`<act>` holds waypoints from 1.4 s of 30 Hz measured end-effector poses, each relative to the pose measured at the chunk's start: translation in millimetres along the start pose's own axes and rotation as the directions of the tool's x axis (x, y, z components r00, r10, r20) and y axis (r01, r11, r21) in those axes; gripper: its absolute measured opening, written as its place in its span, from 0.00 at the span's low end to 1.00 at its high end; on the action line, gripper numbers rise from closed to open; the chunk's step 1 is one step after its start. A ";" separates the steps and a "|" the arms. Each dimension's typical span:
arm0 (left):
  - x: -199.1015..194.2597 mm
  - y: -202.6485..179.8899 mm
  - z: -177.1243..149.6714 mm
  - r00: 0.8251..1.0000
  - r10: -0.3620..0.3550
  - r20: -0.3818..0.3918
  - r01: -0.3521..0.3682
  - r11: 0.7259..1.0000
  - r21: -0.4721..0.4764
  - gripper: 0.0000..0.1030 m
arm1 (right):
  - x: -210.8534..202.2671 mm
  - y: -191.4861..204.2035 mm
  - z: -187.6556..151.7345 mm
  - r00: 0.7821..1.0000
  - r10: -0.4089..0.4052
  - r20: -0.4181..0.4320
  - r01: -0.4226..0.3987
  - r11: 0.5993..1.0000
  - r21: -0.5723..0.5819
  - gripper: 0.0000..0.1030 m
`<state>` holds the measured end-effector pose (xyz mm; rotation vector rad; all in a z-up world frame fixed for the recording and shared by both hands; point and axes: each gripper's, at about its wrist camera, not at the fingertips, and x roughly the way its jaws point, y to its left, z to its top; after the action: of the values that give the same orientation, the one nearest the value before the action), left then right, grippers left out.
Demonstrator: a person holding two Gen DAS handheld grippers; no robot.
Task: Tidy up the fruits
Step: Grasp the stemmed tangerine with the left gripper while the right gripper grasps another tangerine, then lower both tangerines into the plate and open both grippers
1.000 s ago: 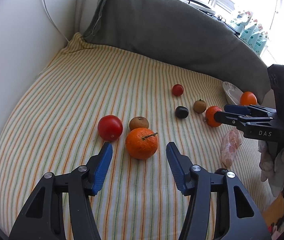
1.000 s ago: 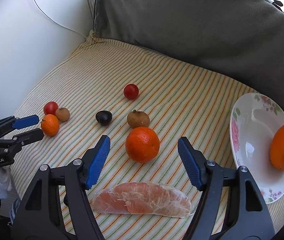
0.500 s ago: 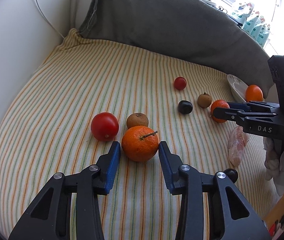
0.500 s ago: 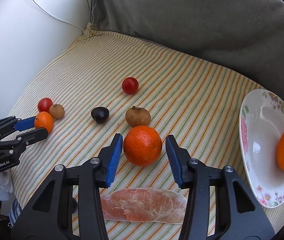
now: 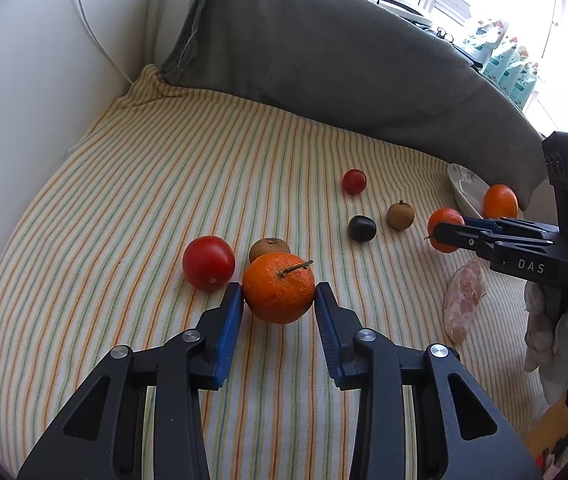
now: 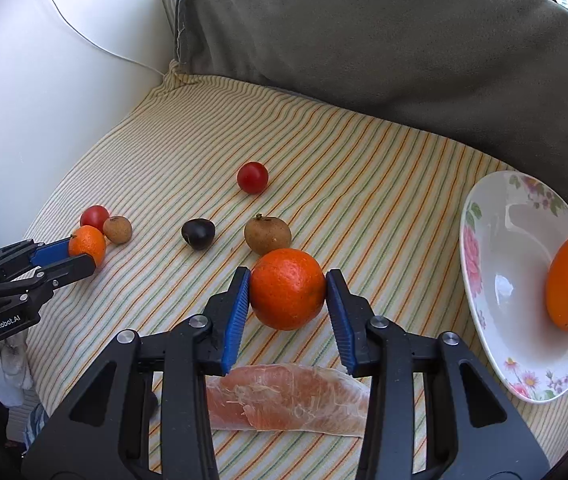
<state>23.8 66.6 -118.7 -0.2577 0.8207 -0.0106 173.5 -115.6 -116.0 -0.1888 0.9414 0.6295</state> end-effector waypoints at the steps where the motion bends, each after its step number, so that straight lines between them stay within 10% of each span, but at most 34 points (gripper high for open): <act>1: -1.3 -1.6 1.4 1.000 -0.003 0.004 0.003 1.000 0.003 0.34 | -3.7 -1.6 -0.1 1.000 -0.001 0.007 0.001 1.000 0.004 0.39; 20: 9.2 -82.1 47.9 0.982 -0.184 0.046 0.175 0.974 0.146 0.34 | -87.0 -66.4 -31.2 0.985 -0.101 0.142 0.086 0.991 0.107 0.39; 42: 83.9 -188.3 90.3 0.949 -0.304 -0.081 0.314 0.916 0.248 0.34 | -96.3 -124.7 -57.9 0.977 -0.179 0.119 0.149 0.963 0.223 0.39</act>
<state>163.5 -104.8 -76.9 -0.1383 0.8029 -0.4202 164.6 -280.8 -87.3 -0.0301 0.8426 0.3795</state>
